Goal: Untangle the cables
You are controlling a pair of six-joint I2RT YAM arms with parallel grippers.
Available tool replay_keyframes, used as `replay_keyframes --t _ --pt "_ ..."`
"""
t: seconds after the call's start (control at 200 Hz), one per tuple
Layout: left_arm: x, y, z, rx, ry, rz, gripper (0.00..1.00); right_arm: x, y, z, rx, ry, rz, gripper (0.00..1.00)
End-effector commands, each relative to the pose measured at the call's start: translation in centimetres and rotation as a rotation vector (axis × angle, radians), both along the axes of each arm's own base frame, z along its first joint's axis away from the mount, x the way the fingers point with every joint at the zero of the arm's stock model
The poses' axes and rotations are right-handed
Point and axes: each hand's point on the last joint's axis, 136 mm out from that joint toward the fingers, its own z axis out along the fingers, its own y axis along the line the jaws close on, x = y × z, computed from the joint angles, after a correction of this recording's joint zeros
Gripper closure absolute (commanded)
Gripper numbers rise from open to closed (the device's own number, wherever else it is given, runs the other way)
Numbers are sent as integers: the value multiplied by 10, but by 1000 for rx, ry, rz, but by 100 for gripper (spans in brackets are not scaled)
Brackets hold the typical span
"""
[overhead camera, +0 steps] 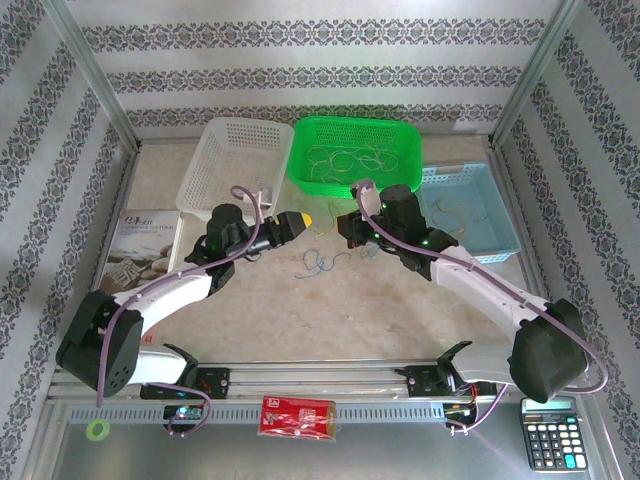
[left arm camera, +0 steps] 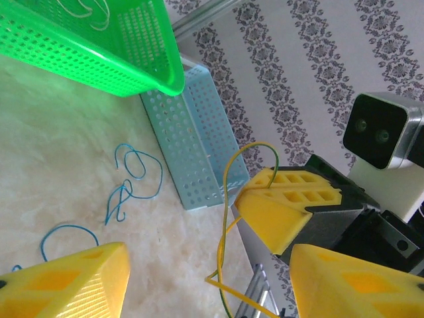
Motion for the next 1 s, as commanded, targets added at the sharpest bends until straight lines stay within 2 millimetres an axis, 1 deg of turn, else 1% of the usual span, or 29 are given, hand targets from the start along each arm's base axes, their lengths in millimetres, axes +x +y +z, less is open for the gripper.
replay_keyframes --t 0.0,0.125,0.39,0.51,0.575,0.675,0.749,0.864,0.994 --pt "1 -11 31 -72 -88 -24 37 0 0 8 39 -14 4 100" --pt "0 -16 33 -77 -91 -36 40 0 0 5 38 -9 6 100" --pt "-4 -22 29 -74 -85 -51 45 2 0 5 45 -7 1 100" --pt "-5 -24 27 -72 -82 -53 54 3 0 4 47 -5 3 100" --pt "-4 -25 27 -74 -85 -54 61 3 0 3 48 -3 1 100" --pt "-5 -27 27 -72 -85 -58 73 2 0 3 53 -2 2 100" --pt "-5 -28 26 -72 -84 -62 80 2 0 3 53 0 2 100" --pt "-5 -29 26 -73 -83 -64 100 1 -1 3 56 3 3 100" --pt "-5 -28 28 -69 -95 -54 100 -1 -4 -1 56 10 2 100"
